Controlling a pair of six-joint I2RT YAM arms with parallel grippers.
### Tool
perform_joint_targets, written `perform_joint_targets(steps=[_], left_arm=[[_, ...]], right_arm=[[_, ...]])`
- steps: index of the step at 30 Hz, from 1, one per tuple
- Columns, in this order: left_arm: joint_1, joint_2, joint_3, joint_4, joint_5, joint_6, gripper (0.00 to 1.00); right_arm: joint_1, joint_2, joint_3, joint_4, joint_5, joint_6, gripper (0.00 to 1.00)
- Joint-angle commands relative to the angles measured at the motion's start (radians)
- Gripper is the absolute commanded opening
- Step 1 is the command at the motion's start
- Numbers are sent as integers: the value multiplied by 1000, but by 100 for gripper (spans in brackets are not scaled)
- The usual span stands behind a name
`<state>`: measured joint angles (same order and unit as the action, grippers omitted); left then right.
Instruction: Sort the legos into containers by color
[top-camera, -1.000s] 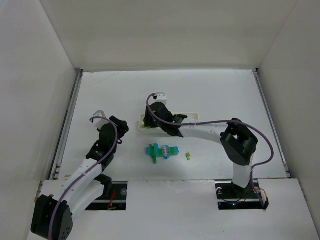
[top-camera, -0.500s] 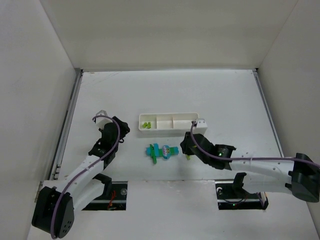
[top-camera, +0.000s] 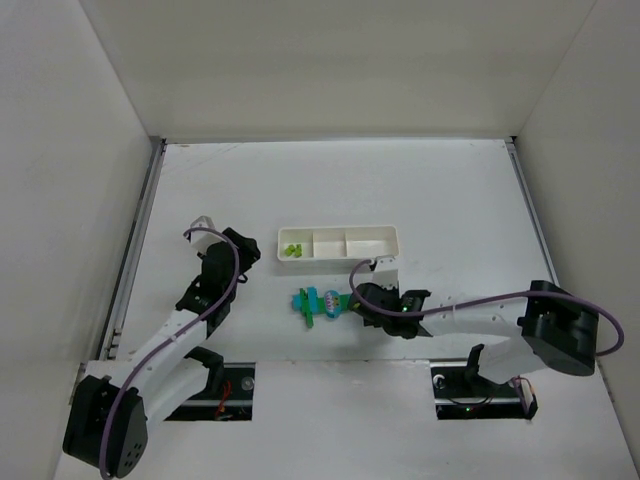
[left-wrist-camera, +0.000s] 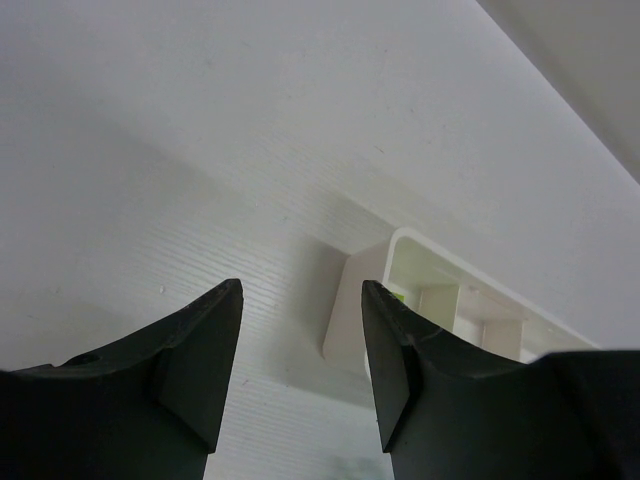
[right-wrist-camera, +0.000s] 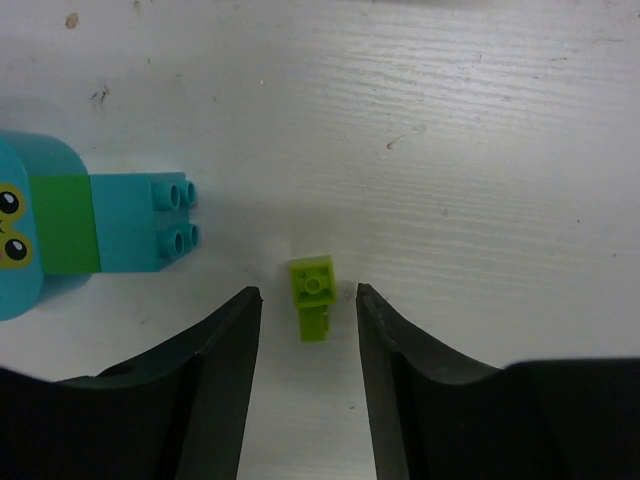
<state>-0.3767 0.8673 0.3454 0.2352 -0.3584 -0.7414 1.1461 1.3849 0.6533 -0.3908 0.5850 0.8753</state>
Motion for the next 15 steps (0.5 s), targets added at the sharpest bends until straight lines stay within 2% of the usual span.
perform_joint_targets(steps=[1,4,8,15], left_arm=[[11,-24,15,18,-1,11,48],[11,-17,15,18,-1,11,48],[12,-16,17,21,-1,11,48],[11,-8,18,29,-1,8,48]], right_arm=[[0,29,58,10,41,2,47],[-16,55,55,47,32,-5,39],[-23,59,49,44,39,4,21],[-35,-95,78,53,107,-30,18]])
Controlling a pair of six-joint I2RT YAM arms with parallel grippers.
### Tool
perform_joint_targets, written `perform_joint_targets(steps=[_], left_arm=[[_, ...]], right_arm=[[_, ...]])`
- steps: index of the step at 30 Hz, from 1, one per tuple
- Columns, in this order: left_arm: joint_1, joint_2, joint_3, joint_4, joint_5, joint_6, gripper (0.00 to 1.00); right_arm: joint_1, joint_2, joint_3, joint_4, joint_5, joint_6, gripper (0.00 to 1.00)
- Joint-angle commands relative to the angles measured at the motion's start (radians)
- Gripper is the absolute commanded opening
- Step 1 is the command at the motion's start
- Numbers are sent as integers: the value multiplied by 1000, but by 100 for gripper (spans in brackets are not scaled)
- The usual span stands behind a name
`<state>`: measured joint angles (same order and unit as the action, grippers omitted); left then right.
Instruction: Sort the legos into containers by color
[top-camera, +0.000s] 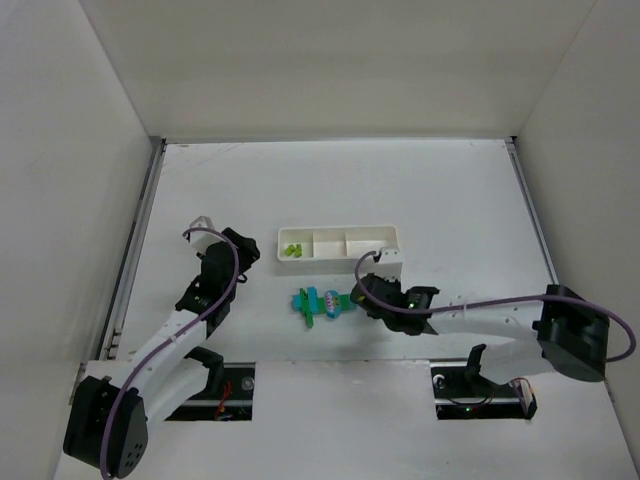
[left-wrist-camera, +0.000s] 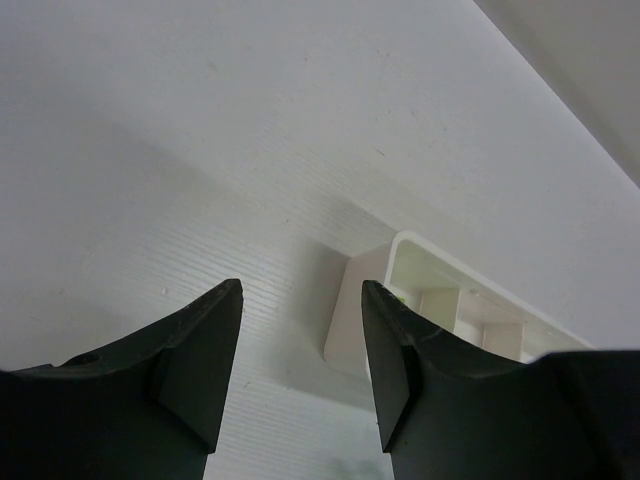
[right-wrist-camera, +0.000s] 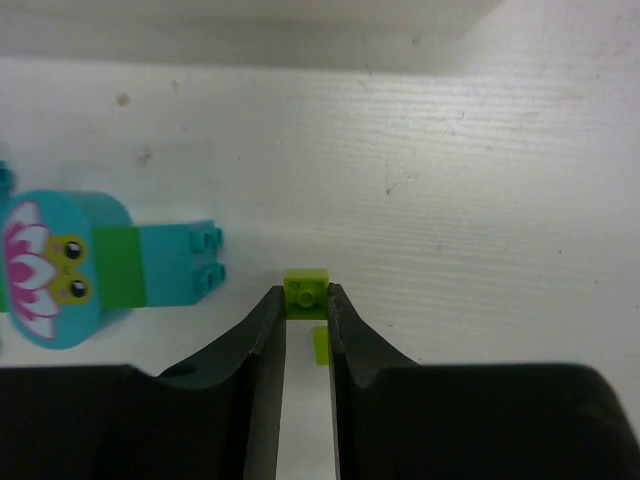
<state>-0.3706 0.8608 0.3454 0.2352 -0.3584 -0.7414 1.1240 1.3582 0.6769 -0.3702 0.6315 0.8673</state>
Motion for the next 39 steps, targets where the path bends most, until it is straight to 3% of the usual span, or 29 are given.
perform_joint_targets(steps=[1,5,9,17,20,23,28,31,35,39], left_arm=[[5,-2,18,27,-1,10,48],[8,-29,18,9,-1,11,48],[12,-86,7,-39,-10,8,48],[32,-143,-23,-88,-1,2,48],[29,-143,-23,-93,-1,0,48],[22,-144,-19,-102,-1,2,48],[-23,-137,7,-108,-1,11,45],[-122,-112,49,-99,6,43,41],[-383,16,160,-71,-14,158,38],[-662,254,340,-97,-46,273,36]], right_arm=[[-17,-73,75,56,54,-46,18],[-42,14,203,233,-61,-212,18],[-77,203,390,373,-173,-298,18],[-138,514,693,366,-243,-376,20],[-145,548,725,352,-242,-372,33],[-148,526,714,366,-236,-370,46],[-178,409,639,389,-228,-367,49],[-227,285,517,389,-176,-340,38],[-347,60,267,390,-95,-237,16],[-502,-157,20,390,-88,-116,12]])
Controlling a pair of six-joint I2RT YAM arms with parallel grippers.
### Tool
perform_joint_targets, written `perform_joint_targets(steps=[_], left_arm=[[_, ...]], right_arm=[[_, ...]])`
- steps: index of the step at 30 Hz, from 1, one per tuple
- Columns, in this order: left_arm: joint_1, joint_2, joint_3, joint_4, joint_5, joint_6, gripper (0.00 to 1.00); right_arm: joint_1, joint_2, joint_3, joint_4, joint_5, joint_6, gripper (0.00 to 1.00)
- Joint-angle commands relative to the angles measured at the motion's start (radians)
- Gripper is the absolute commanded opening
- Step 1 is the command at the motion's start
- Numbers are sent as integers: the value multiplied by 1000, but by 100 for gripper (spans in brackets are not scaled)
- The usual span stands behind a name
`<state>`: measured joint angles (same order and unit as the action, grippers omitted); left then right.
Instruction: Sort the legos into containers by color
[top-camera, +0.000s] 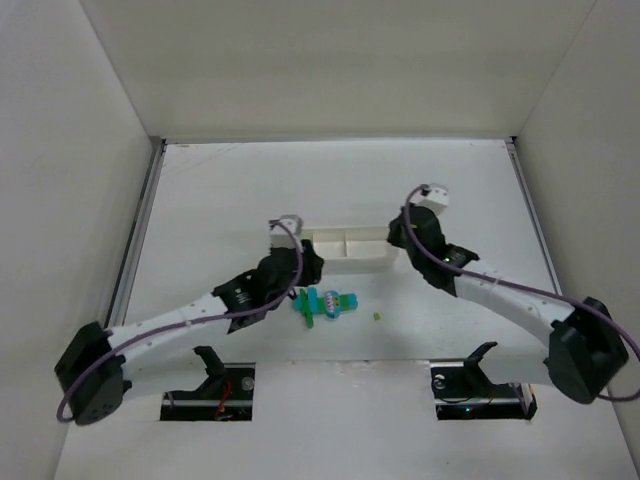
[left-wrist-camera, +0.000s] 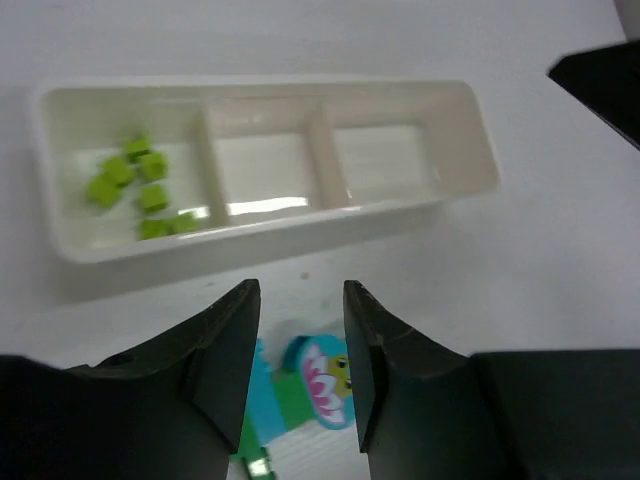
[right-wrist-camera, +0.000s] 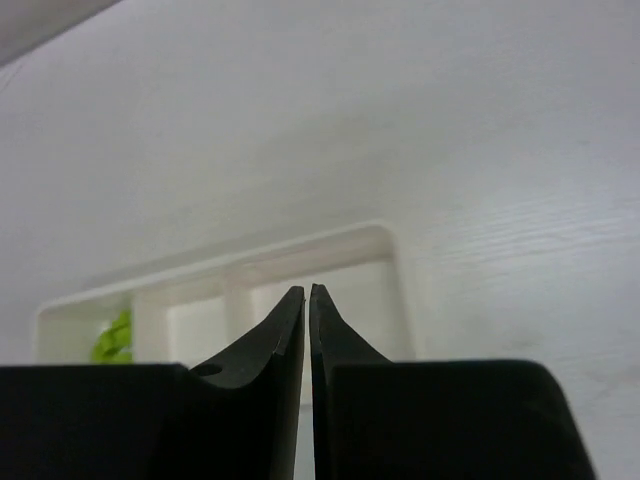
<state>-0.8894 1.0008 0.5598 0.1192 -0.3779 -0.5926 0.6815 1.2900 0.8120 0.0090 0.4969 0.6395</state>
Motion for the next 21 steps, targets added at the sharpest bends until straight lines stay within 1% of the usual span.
perform_joint_targets(steps=[1,4,8,10,13,18,21], left_arm=[[-195,169,167,2,-35,134,34],[-323,321,279,-47,-52,128,31],[-418,459,371,-88,-42,53,29],[-438,511,408,-119,-36,-8,28],[-437,591,434,-142,5,-128,29],[-444,702,476,-171,-4,-145,33],[-452,745,499,-174,-4,-147,34]], right_arm=[[-90,-128,-158,11,40,132,12],[-159,-202,-240,2,3,163,14],[-220,-257,-286,-1,-20,173,17],[-259,-293,-304,0,-41,177,19],[-317,-331,-321,-1,-106,170,20],[-343,-382,-359,8,-150,169,21],[-340,-399,-372,9,-152,164,21]])
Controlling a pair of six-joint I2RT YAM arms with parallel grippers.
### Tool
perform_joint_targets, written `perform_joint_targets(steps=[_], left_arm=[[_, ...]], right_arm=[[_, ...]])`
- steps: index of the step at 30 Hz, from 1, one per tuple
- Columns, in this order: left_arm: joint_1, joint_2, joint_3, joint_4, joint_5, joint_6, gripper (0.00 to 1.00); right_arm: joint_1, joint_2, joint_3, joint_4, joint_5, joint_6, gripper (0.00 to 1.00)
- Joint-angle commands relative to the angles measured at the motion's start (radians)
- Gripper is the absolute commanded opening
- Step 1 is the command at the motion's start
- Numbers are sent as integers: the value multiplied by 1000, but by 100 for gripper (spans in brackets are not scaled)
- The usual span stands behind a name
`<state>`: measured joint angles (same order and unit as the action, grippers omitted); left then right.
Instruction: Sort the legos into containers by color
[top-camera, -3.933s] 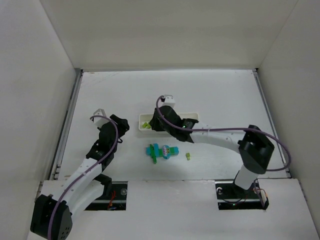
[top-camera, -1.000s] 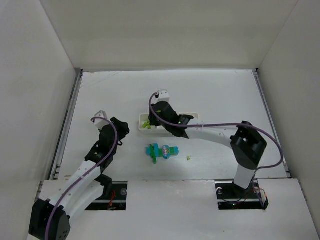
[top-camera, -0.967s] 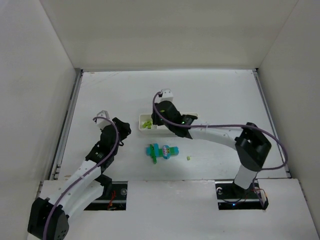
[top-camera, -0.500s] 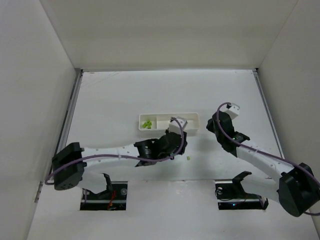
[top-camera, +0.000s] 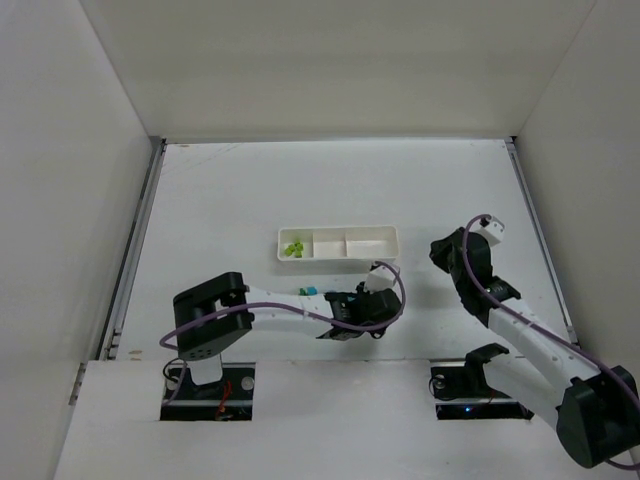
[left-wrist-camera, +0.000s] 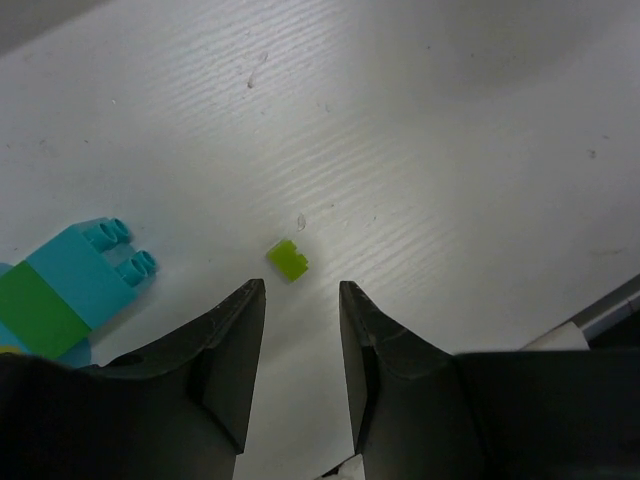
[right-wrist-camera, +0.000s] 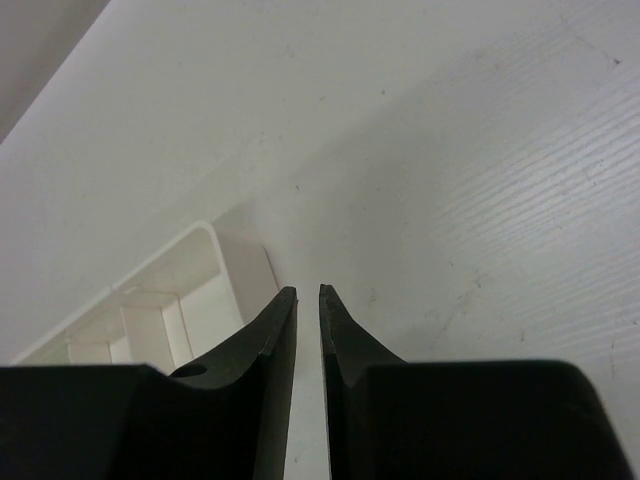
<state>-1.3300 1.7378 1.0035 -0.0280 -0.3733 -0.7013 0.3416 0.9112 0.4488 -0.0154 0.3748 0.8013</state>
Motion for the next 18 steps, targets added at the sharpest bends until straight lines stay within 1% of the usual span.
perform_joint_targets(steps=[1,7,11,18], left_arm=[[-11,17,61,-27,-9,-38,34],[-11,45,83,-52,-64,-30,33],[-4,72,87,-55,-49,-40,32],[-5,104,106,-55,-61,-41,31]], right_arm=[[1,-20,-9,34,-31,-1,21],[21,-20,-7,43,-30,-10,21],[20,-35,-9,51,-31,-10,22],[40,-37,10,54,-33,-13,22]])
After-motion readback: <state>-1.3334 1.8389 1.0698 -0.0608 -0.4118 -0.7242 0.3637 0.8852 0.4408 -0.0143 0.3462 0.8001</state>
